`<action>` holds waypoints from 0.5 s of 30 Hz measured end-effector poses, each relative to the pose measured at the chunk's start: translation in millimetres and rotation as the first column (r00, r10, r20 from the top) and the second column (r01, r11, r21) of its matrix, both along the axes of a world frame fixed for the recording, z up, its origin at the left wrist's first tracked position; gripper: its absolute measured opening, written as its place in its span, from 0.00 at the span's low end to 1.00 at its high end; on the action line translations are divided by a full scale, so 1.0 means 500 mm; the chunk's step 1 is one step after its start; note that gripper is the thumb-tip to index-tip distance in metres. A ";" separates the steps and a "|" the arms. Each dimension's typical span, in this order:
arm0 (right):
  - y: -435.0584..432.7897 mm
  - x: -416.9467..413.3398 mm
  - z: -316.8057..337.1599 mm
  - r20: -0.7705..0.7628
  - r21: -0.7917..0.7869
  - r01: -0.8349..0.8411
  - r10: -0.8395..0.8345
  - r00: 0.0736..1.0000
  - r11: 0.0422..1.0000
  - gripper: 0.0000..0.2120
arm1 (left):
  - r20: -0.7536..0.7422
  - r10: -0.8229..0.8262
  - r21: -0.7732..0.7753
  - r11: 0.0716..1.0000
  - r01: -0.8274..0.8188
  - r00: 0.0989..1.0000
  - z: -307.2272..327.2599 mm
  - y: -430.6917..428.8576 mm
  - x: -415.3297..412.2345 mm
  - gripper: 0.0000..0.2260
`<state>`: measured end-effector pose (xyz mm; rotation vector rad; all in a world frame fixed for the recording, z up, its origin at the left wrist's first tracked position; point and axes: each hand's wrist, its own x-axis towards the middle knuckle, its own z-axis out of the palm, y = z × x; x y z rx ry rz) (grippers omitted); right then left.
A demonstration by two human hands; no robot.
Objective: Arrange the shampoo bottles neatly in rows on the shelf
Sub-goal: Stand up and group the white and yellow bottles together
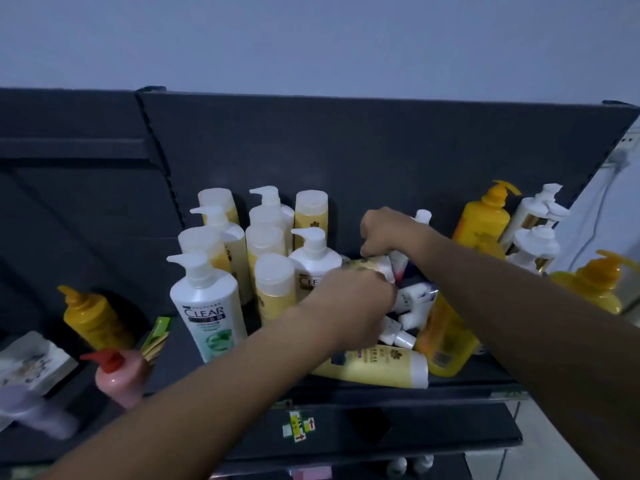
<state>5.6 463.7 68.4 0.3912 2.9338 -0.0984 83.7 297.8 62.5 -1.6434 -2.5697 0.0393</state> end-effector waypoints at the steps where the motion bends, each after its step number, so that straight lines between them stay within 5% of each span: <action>1: 0.002 -0.003 -0.015 0.035 0.024 -0.006 0.005 0.999 1.000 0.06 | 0.027 -0.011 -0.024 1.000 0.012 1.000 -0.017 0.013 0.004 0.11; 15: 0.036 -0.041 -0.087 0.364 0.171 -0.177 0.104 0.925 0.969 0.11 | 0.248 -0.067 -0.204 0.972 0.119 0.966 -0.188 0.092 0.007 0.28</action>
